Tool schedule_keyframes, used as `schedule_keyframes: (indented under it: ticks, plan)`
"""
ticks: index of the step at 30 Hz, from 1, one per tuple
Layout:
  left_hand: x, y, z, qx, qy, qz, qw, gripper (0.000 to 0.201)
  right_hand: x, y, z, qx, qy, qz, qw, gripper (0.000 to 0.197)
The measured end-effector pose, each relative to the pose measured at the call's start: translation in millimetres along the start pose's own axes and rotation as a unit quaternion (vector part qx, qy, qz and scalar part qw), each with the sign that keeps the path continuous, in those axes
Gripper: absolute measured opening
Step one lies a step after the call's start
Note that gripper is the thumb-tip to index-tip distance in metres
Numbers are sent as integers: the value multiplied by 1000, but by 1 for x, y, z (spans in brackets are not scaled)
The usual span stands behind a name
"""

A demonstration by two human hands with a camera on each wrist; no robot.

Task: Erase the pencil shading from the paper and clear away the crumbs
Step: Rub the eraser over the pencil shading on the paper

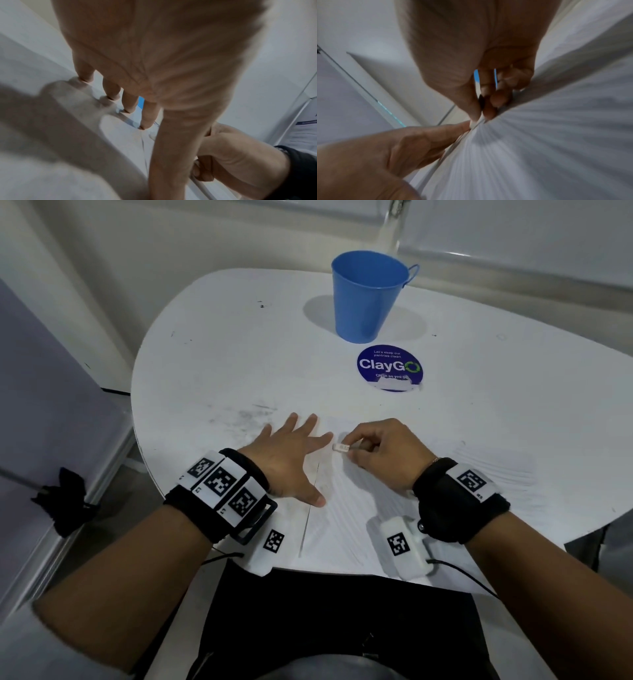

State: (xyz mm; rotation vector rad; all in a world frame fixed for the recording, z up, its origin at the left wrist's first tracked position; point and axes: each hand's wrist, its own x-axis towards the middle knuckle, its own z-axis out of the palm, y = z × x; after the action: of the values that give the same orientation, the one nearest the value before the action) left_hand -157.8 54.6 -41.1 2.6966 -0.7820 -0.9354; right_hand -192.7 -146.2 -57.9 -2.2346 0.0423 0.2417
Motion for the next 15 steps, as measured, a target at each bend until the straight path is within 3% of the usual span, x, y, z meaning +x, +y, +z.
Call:
schedule_keyframes:
  ticks: [4, 7, 11, 15]
  plan:
    - [1, -1, -2, 1, -6, 0, 1000, 110, -6, -6, 5, 11, -81, -10, 997, 18]
    - [1, -2, -3, 4, -9, 2, 1000, 110, -1, -5, 4, 20, -39, 1, 999, 16]
    - [2, -3, -3, 6, -11, 2, 1000, 110, -2, -6, 6, 1, -68, -1, 998, 14]
    - [3, -4, -2, -3, -12, 2, 1000, 110, 1, -6, 7, 1, -17, -14, 1000, 18]
